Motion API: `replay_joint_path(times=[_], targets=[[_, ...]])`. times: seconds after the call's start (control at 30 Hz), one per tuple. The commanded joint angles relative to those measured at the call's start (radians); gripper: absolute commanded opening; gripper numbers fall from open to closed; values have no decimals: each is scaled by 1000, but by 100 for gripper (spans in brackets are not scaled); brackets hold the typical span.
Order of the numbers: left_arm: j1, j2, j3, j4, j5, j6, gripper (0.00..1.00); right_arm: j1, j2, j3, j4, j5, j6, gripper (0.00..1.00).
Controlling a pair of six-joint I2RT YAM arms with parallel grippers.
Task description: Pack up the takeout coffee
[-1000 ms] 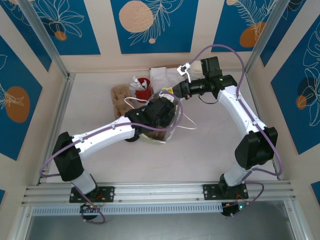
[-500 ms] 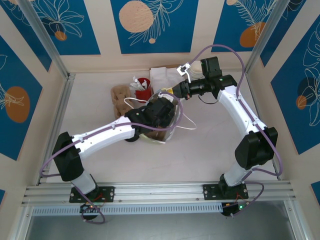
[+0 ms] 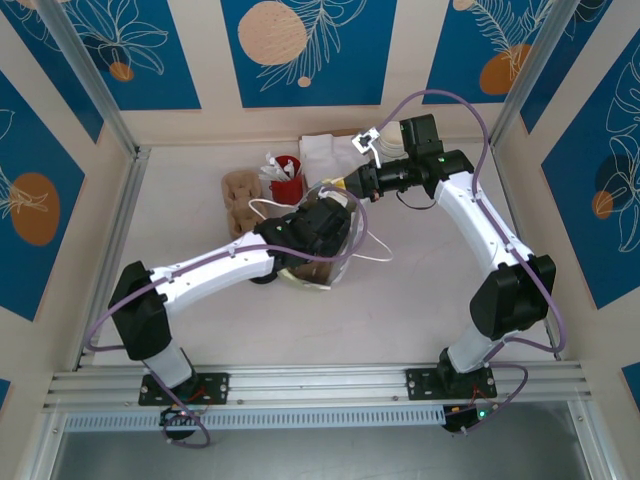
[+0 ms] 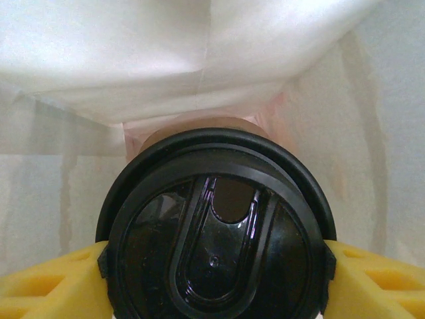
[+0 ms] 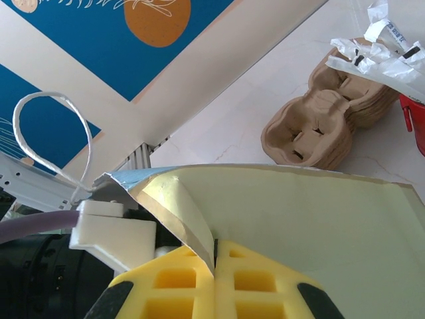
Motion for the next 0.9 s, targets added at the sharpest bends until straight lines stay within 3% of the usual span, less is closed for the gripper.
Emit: replay_joint_path(times=[0.0, 0.47, 0.87], targets=[[-7, 10, 9, -4, -18, -13, 71, 7, -37, 13, -28, -53, -23, 0], [-4, 47, 28, -22, -24, -10, 72, 16, -45, 12, -37, -76, -31, 0], [6, 114, 91, -84, 39, -37, 72, -2, -44, -22, 4, -100, 2, 0]])
